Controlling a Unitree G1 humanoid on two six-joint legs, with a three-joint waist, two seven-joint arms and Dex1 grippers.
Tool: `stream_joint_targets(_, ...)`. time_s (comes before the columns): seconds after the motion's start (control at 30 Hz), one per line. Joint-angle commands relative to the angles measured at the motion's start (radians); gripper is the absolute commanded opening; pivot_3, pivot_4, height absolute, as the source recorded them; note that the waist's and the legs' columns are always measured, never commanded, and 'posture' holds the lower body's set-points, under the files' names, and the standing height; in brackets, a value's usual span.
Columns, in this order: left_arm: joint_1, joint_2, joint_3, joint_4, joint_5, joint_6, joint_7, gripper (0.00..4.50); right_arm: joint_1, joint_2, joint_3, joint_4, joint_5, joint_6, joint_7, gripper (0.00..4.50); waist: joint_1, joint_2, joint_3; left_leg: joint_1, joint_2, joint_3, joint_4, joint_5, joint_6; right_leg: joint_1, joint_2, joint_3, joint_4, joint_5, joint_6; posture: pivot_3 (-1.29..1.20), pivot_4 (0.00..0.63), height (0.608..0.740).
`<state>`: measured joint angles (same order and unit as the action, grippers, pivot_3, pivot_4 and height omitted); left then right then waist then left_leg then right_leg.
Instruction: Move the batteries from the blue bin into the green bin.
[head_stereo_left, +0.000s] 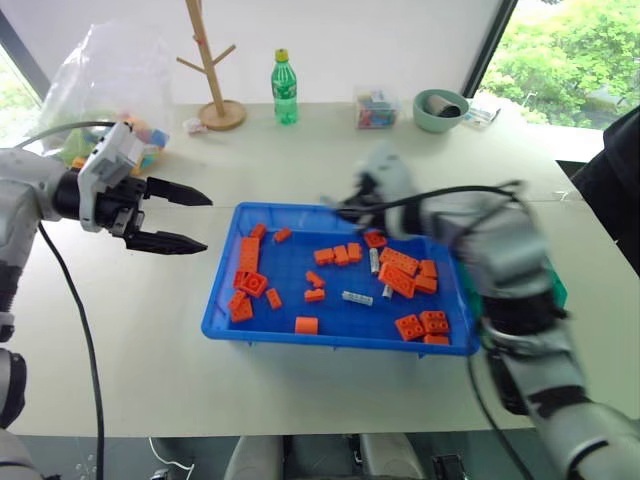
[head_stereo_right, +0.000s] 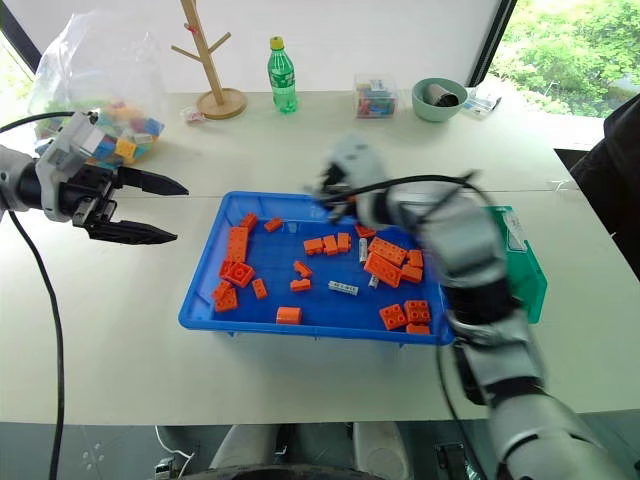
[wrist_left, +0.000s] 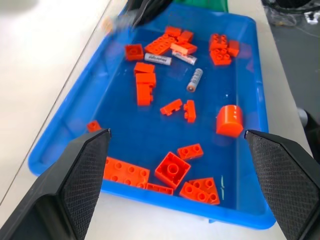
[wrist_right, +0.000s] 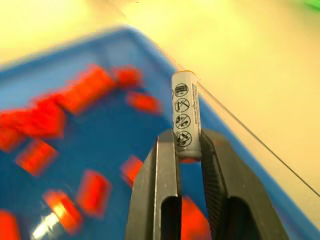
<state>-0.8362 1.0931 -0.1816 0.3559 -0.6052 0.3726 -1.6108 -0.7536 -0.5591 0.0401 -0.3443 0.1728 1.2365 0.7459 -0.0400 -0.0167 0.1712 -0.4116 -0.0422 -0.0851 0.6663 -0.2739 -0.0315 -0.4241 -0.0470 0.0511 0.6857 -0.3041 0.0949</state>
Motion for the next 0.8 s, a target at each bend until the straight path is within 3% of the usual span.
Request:
stream_joint_targets(0.03, -0.055, -0.037, 0.043, 0.005, -0.022, 0.039, -0.004, 4.5, 0.15, -0.179, -0.203, -0.176, 0.044, 0.092, 0.027, 0.07, 0.004, 0.0, 0.0, 0.0, 0.0, 0.0, 0.0, 0.0, 0.0, 0.0, 0.0, 0.0, 0.0, 0.0, 0.0, 0.0, 0.15, 0.736)
stream_joint_targets(0.17, -0.087, -0.071, 0.05, 0.018, -0.039, 0.073, -0.004, 4.5, 0.347, -0.31, -0.393, -0.258, 0.077, 0.154, 0.042, 0.07, -0.008, 0.0, 0.0, 0.0, 0.001, 0.001, -0.001, 0.0, 0.001, 0.0, 0.001, 0.0, 0.0, 0.0, 0.0, 0.0, 0.15, 0.736)
stream_joint_targets(0.33, -0.113, -0.106, 0.037, 0.039, -0.023, 0.062, -0.004, 4.5, 0.539, -0.324, -0.499, -0.292, 0.09, 0.131, 0.017, 0.07, -0.015, 0.0, 0.0, 0.005, 0.002, 0.003, -0.001, 0.0, 0.001, 0.004, 0.003, 0.002, 0.002, 0.0, 0.0, 0.0, 0.15, 0.736)
stream_joint_targets(0.43, -0.121, -0.115, 0.031, 0.049, -0.015, 0.05, -0.004, 4.5, 0.573, -0.31, -0.515, -0.292, 0.106, 0.117, -0.006, 0.07, -0.014, 0.0, 0.0, 0.005, 0.002, 0.003, 0.0, 0.0, 0.002, 0.005, 0.002, 0.002, 0.002, 0.0, 0.0, 0.0, 0.15, 0.736)
stream_joint_targets(0.6, -0.127, -0.118, 0.024, 0.059, -0.009, 0.037, -0.004, 4.5, 0.558, -0.323, -0.505, -0.246, 0.109, 0.076, -0.052, 2.41, -0.003, 0.0, 0.0, 0.005, 0.002, 0.003, 0.0, 0.0, 0.002, 0.005, 0.002, 0.002, 0.002, 0.0, 0.0, 0.0, 0.15, 0.736)
stream_joint_targets(0.8, -0.113, -0.105, 0.033, 0.042, -0.013, 0.044, -0.004, 4.5, 0.348, -0.331, -0.488, -0.181, 0.204, 0.088, -0.043, 2.41, -0.006, 0.0, 0.0, 0.005, 0.002, 0.003, 0.0, 0.0, 0.002, 0.005, 0.002, 0.002, 0.001, 0.0, 0.0, 0.0, 0.15, 0.736)
